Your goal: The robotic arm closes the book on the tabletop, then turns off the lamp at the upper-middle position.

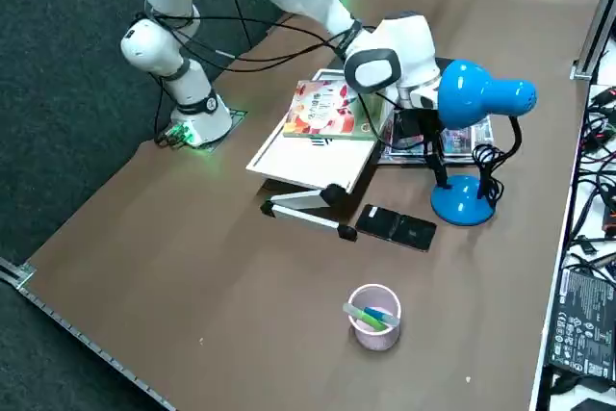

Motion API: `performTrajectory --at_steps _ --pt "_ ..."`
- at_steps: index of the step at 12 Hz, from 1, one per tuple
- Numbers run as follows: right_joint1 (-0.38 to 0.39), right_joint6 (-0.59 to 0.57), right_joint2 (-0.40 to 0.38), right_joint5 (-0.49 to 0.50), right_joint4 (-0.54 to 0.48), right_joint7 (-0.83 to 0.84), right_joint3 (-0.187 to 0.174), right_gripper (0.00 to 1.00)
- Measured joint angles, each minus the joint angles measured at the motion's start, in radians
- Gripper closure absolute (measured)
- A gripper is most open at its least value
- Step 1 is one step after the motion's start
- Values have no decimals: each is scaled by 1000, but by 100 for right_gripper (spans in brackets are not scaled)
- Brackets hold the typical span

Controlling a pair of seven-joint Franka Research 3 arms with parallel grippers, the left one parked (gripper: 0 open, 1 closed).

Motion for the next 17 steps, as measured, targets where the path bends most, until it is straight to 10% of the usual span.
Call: performTrajectory --at_steps 17 --pt "44 6 5 0 0 -2 12 99"
